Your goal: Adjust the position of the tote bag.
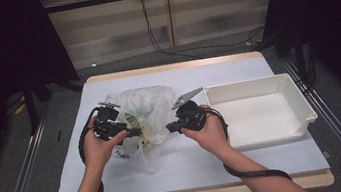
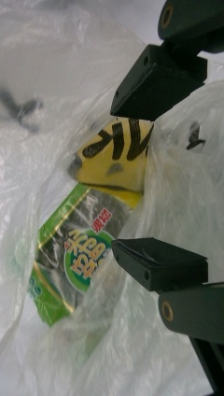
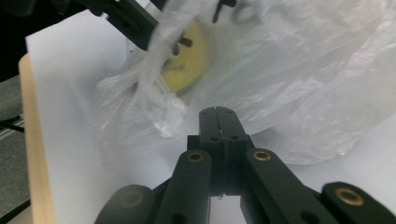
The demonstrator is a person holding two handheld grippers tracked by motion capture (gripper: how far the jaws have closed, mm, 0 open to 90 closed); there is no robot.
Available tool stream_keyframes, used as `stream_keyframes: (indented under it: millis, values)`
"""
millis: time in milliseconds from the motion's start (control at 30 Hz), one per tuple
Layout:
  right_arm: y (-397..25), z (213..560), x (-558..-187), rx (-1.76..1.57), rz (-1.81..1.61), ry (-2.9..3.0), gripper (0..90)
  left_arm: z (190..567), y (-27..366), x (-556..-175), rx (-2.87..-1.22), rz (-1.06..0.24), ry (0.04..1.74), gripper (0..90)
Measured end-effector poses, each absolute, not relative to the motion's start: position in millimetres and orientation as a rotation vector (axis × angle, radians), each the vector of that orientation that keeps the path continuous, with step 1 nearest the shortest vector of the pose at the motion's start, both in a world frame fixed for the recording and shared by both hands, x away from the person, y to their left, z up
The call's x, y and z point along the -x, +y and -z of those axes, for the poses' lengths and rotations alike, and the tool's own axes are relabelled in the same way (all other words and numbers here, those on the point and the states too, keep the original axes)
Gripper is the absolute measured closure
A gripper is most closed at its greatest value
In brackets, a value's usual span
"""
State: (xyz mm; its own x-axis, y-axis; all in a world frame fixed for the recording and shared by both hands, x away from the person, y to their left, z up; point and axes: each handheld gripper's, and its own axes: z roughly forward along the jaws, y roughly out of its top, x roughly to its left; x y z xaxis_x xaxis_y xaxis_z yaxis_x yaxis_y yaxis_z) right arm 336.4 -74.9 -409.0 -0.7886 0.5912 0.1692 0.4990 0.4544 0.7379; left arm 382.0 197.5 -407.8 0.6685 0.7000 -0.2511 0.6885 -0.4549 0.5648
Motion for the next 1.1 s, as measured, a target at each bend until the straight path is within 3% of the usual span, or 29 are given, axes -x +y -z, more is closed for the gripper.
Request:
stream_keyframes:
  millis: [33,100,167,200,333,400,467,500,533,600,633,667,733,933,1100]
  values:
    - [-74.8,409.4,-334.2,-0.968,-1.247,2.586,87.3,409.7,196.1,-382.2,-2.247,-0.03,1.062,29.7]
    - [-74.0,410.6,-331.2,-0.967,-1.232,2.578,71.1,411.5,194.9,-382.6,-2.236,-0.019,1.066,30.2]
    - [-74.4,411.4,-329.3,-1.001,-1.218,2.539,62.3,412.1,193.6,-382.3,-2.238,-0.023,1.065,30.7]
    - [-75.7,411.6,-331.1,-1.044,-1.23,2.501,51.2,412.1,193.4,-382.0,-2.238,-0.026,1.063,31.3]
    - [-75.2,410.4,-335.7,-1.068,-1.245,2.476,48.9,412.5,191.0,-381.7,-2.228,-0.015,1.053,31.1]
    - [-72.2,409.8,-339.9,-1.075,-1.24,2.482,51.5,412.5,190.5,-382.2,-2.234,-0.02,1.047,30.4]
    - [-68.5,409.3,-343.9,-1.069,-1.242,2.486,64.1,413.7,189.2,-382.6,-2.23,-0.02,1.043,30.6]
    - [-67.1,409.8,-346.4,-1.077,-1.246,2.493,65.1,415.0,187.3,-382.2,-2.202,-0.015,1.06,30.7]
    - [-64.4,410.4,-349.9,-1.073,-1.246,2.511,79.8,415.2,187.9,-383.3,-2.22,-0.011,1.029,32.9]
    - [-63.6,410.6,-350.5,-1.068,-1.252,2.52,83.3,416.9,185.4,-382.3,-2.193,-0.008,1.027,36.7]
    - [-62.7,410.8,-351.4,-1.066,-1.252,2.527,86.2,417.7,185.2,-382.3,-2.205,-0.004,1.016,39.1]
    - [-62.3,411.2,-351.6,-1.047,-1.241,2.536,89.5,420.1,184.7,-381.5,-2.214,0.011,1.005,52.2]
    - [-62.8,411.4,-351.8,-1.052,-1.243,2.539,89.8,421.7,183.4,-380.3,-2.209,0.028,1.008,55.3]
    - [-75.8,414.3,-355.7,-1.087,-1.201,2.525,90.0,425.3,187.4,-372.4,-2.253,0.069,0.965,83.4]
    - [-82.8,414.1,-356.8,-1.111,-1.203,2.533,90.0,432.1,187.9,-363.0,-2.287,0.095,0.935,85.1]
